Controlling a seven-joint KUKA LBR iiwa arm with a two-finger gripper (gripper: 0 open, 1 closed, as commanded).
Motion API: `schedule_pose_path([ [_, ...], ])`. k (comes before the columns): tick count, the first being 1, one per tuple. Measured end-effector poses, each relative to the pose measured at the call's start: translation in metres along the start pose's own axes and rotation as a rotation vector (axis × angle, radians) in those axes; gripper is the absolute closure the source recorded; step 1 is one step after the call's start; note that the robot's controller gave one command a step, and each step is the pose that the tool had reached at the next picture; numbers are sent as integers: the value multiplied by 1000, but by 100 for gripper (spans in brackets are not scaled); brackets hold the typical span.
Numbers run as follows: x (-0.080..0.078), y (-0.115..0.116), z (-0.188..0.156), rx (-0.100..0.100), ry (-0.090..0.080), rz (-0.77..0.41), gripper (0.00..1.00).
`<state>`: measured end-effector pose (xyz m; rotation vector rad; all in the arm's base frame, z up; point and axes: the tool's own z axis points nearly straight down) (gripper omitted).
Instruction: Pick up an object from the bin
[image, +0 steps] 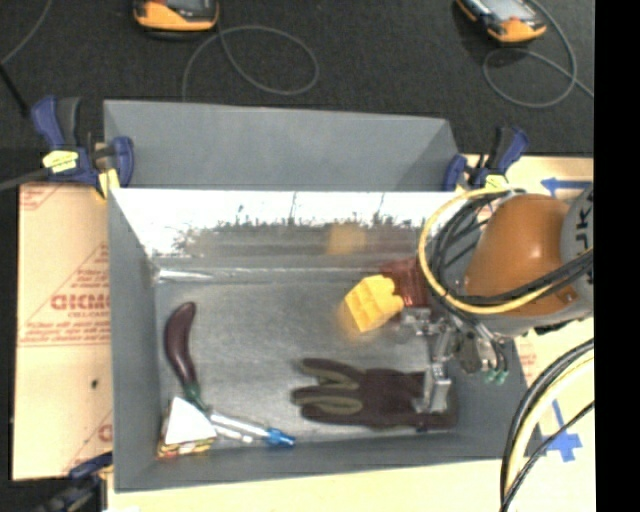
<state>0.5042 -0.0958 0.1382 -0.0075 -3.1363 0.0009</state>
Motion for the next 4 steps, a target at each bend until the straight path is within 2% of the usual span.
schedule_pose_path([
  [1, -2, 0, -4, 1, -8, -3, 0],
  [2, -6, -3, 17, 3, -14, -70, 0],
  [3, 1, 3, 62, 4, -10, -142, 0],
  [4, -6, 15, 63, 7, -20, -218, 100],
])
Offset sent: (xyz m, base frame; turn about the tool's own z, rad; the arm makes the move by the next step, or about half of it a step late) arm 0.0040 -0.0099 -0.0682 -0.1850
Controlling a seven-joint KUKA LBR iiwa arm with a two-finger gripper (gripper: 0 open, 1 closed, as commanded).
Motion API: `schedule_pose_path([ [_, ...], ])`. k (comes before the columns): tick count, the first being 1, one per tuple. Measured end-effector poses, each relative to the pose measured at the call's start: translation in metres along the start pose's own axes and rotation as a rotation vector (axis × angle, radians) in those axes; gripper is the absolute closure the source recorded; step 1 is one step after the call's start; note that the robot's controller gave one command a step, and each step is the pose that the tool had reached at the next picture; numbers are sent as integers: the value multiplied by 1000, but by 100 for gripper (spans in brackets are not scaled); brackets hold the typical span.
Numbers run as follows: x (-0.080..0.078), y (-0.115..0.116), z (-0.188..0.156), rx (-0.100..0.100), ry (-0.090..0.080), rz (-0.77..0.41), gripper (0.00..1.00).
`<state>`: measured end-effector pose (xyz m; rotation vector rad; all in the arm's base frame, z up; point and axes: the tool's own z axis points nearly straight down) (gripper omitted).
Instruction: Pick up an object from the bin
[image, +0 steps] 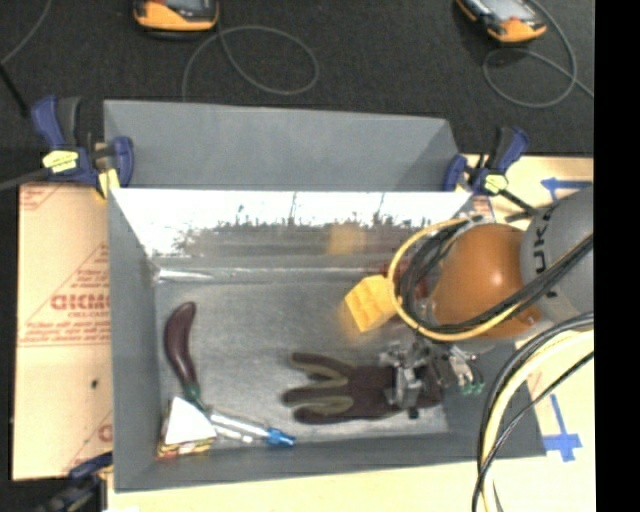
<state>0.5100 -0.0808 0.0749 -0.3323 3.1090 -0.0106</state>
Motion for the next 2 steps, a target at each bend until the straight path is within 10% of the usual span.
schedule_pose_path([
  [1, 0, 0, 0, 0, 0, -2, 100],
  [2, -12, -1, -184, 5, -11, 5, 100],
])
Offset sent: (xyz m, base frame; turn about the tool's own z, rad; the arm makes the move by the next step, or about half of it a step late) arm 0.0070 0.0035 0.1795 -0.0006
